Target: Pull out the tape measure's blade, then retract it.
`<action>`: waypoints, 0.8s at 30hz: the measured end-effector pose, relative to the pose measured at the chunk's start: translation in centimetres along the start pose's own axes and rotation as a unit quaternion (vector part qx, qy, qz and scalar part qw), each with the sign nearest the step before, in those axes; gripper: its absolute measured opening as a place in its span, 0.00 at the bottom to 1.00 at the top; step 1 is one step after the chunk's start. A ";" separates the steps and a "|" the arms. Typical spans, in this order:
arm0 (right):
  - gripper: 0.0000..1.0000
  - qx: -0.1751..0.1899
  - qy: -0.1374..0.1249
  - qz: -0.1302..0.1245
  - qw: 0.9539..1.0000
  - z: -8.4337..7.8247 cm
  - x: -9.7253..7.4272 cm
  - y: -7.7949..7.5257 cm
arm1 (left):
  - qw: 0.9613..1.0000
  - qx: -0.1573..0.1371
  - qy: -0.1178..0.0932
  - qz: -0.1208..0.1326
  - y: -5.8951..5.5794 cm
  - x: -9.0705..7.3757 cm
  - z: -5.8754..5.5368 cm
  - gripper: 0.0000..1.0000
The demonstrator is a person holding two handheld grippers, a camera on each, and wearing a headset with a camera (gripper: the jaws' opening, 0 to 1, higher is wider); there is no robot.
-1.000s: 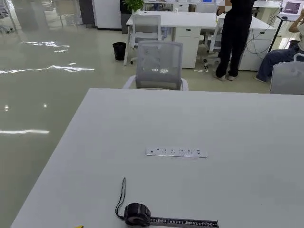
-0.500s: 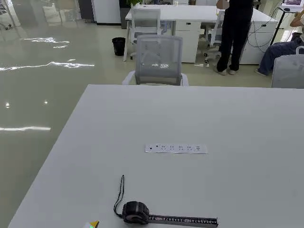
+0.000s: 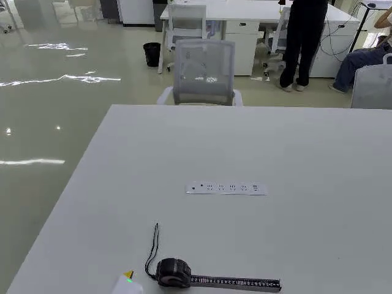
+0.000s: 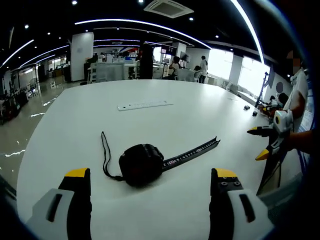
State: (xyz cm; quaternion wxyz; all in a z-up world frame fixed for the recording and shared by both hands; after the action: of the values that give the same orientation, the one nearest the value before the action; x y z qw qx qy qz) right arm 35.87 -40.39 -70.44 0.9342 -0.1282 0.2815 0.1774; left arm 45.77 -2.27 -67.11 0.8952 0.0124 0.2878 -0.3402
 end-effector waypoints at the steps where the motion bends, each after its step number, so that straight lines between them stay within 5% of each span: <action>1: 0.90 -0.002 0.000 0.002 1.000 0.1 0.2 0.0 | 1.000 -0.002 -0.002 0.004 0.1 0.3 0.1 0.99; 9: 0.89 -0.021 0.007 0.019 1.000 0.9 2.2 0.0 | 0.998 -0.037 -0.008 0.046 0.7 2.0 0.2 0.99; 15: 0.90 -0.065 0.018 0.037 0.997 1.1 4.0 -0.5 | 0.996 -0.072 -0.002 0.061 1.6 3.3 -0.1 0.98; 24: 0.86 -0.077 0.019 0.051 0.996 1.9 6.5 -1.2 | 0.992 -0.095 0.009 0.081 1.7 4.9 -1.1 0.94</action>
State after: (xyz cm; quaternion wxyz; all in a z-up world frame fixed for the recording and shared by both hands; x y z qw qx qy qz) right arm 42.29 -39.12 -72.45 0.9059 -0.1883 0.2911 0.2432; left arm 49.24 -3.65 -70.90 0.9140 -0.0467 0.3253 -0.2379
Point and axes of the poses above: the centre of the closed fingertips' face, and the gripper's own axes: x roughly forward along the fingers, y roughly to its left, z roughly out of its top, the point moved 7 cm from there along -x, roughly backward along the fingers, and after that the axes turned 9 degrees about -z, right-handed, at the moved point
